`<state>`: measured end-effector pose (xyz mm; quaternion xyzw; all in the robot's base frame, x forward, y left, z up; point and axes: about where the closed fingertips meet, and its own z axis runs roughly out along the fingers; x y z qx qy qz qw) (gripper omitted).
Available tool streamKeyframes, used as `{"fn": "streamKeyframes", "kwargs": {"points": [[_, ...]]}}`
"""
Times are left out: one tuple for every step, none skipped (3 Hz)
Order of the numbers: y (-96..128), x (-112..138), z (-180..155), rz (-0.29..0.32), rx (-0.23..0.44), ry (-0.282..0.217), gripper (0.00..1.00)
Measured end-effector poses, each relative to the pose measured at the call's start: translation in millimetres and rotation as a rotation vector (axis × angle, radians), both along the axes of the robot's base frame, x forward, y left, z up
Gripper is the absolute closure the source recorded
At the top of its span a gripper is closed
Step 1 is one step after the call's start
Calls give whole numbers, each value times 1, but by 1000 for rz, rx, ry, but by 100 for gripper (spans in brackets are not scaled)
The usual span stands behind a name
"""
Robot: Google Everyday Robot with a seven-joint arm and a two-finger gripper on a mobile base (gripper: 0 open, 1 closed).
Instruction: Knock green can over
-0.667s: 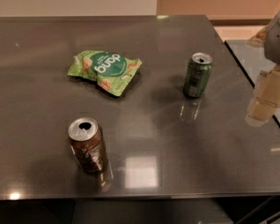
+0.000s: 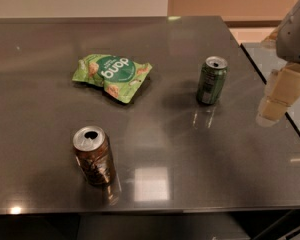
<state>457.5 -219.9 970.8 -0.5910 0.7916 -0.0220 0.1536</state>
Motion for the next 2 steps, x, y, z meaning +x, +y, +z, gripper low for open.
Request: {"fn": "streamKeyframes", "kwargs": {"points": [[0, 34, -11, -53, 49, 12, 0], [0, 72, -20, -94, 127, -2, 0]]}}
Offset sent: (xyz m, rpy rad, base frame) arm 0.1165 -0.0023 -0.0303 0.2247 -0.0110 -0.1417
